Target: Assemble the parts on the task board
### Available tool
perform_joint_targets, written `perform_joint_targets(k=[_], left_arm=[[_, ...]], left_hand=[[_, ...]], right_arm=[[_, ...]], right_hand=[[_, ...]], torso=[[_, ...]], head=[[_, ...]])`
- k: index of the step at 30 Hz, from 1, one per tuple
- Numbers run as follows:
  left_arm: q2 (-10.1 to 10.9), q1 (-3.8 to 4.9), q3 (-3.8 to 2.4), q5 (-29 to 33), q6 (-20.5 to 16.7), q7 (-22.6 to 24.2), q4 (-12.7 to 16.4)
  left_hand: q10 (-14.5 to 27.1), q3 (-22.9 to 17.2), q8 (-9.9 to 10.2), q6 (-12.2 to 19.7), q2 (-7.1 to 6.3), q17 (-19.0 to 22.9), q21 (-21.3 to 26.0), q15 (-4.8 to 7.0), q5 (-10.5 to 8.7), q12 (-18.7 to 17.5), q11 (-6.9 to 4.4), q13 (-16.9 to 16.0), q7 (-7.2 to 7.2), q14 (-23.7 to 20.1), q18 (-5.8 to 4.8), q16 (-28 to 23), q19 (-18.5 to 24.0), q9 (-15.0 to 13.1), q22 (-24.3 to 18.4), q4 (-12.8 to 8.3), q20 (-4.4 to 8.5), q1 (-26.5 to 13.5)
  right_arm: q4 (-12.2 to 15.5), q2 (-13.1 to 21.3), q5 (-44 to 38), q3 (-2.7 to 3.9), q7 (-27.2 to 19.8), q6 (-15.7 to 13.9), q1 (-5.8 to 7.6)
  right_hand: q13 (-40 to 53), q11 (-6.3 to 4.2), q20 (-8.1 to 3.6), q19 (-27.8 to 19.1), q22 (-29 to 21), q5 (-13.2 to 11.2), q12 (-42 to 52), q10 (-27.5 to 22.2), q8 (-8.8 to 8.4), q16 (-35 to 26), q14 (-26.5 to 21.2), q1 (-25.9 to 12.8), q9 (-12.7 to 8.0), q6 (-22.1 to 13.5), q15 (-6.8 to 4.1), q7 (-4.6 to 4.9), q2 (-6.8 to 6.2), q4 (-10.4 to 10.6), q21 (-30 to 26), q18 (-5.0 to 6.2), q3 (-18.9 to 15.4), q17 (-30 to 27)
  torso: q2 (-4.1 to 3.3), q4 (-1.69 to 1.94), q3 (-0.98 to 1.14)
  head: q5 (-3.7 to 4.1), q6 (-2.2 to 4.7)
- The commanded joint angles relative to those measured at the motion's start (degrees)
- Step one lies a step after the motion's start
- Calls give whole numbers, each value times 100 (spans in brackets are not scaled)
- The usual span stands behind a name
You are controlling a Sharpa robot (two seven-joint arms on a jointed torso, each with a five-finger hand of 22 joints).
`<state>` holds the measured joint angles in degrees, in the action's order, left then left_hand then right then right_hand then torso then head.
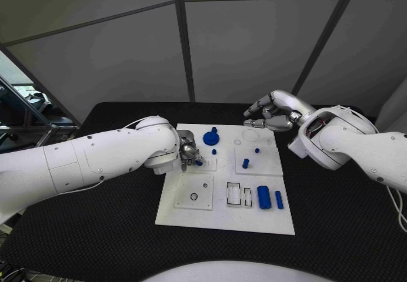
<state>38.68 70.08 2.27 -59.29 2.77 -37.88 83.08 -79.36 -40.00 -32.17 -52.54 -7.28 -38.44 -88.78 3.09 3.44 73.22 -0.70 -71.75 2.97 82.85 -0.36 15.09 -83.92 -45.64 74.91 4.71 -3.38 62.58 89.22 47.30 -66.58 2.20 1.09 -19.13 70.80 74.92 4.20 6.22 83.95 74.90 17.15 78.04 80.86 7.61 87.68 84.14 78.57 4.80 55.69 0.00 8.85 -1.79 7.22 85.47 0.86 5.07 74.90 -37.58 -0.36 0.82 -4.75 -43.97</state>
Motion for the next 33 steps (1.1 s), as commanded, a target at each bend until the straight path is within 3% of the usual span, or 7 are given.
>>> perform_joint_targets(k=[1, 33], left_arm=[[-28, -7, 7, -7, 144, -94, -19], [-177, 9, 5, -7, 150, -60, -263]], left_hand=[[-33, 88, -13, -53, -11, -11, 0, 10, 17, 31, -7, -12, -2, 30, 78, -25, -530, 0, 1348, 34, 41, -127], [-77, 524, -39, -229, 62, -39, -15, 23, 15, 84, -24, -56, -29, 44, 72, -46, -543, -33, 1374, 464, 56, -837]], right_arm=[[14, 2, -18, 5, -30, -31, 13], [-1, -2, -18, 4, -2, -7, 13]], right_hand=[[334, -43, -45, 115, 723, 37, -23, -8, 14, -34, 462, -71, -8, 34, -44, -14, -1, 27, -35, 105, -5, 1004], [335, -46, -47, 117, 724, 47, -21, -4, 21, -35, 463, -80, -5, 45, -46, -18, 6, 46, -36, 105, -3, 1003]], torso=[[2, 3, 1], [-1, -3, 0]], head=[[3, -7], [32, -34]])
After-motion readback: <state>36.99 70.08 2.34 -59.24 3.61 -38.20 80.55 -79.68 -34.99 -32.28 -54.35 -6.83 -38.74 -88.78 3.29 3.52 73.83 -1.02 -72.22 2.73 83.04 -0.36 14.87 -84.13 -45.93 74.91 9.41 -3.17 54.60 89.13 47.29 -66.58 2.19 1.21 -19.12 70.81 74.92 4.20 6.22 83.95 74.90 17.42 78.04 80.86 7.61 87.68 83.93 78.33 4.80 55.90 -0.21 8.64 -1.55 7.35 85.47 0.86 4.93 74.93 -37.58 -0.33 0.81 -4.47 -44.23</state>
